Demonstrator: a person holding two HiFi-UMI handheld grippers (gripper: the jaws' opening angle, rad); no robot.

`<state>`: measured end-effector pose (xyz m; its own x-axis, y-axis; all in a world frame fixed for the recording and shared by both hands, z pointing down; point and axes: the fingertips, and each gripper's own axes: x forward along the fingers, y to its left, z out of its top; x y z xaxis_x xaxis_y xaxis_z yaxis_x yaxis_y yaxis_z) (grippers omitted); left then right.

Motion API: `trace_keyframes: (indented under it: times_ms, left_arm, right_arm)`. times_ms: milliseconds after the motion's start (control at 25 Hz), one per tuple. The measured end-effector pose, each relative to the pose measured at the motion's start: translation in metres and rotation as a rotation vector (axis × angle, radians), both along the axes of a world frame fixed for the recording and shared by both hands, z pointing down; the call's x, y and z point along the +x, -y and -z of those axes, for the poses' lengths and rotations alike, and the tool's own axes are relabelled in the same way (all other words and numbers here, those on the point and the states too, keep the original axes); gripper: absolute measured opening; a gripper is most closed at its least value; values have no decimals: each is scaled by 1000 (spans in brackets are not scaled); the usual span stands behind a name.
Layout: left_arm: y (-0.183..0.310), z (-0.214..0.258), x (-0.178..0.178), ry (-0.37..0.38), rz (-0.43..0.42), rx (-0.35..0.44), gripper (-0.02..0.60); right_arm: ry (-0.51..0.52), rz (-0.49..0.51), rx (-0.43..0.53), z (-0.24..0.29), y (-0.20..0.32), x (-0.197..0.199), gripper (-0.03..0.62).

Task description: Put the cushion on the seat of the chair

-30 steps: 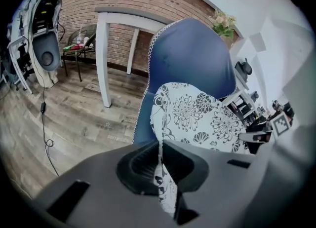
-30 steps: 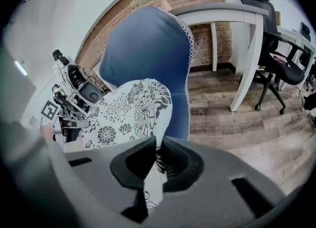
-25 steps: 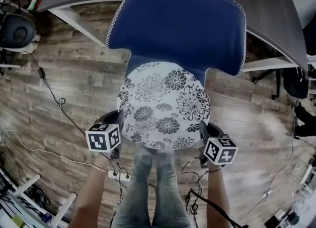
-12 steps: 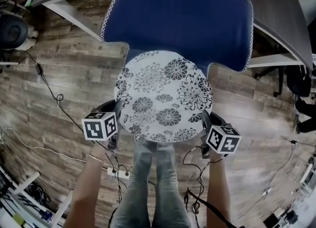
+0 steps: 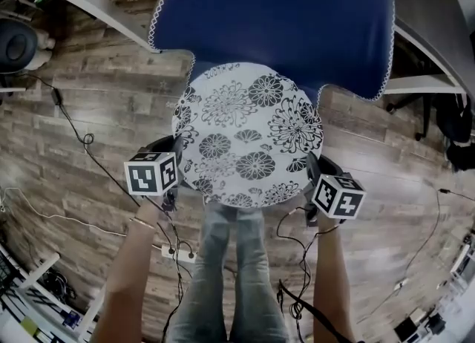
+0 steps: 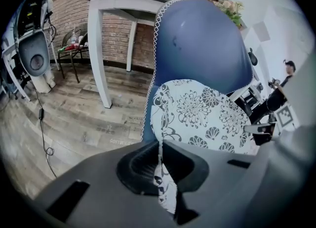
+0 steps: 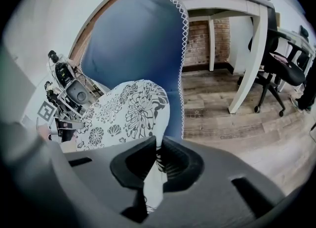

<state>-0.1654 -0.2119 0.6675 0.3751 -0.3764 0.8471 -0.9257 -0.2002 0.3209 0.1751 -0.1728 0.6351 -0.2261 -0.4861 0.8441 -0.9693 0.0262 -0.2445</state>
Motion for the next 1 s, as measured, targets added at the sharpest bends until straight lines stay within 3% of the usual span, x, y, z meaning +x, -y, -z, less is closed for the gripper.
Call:
trace_keyframes:
  times_ms: [1000]
  left_arm:
    - [5,-32,-5,111,-32,-22,15]
  right_arm:
    - [-76,9,-47,-42,4,12,35]
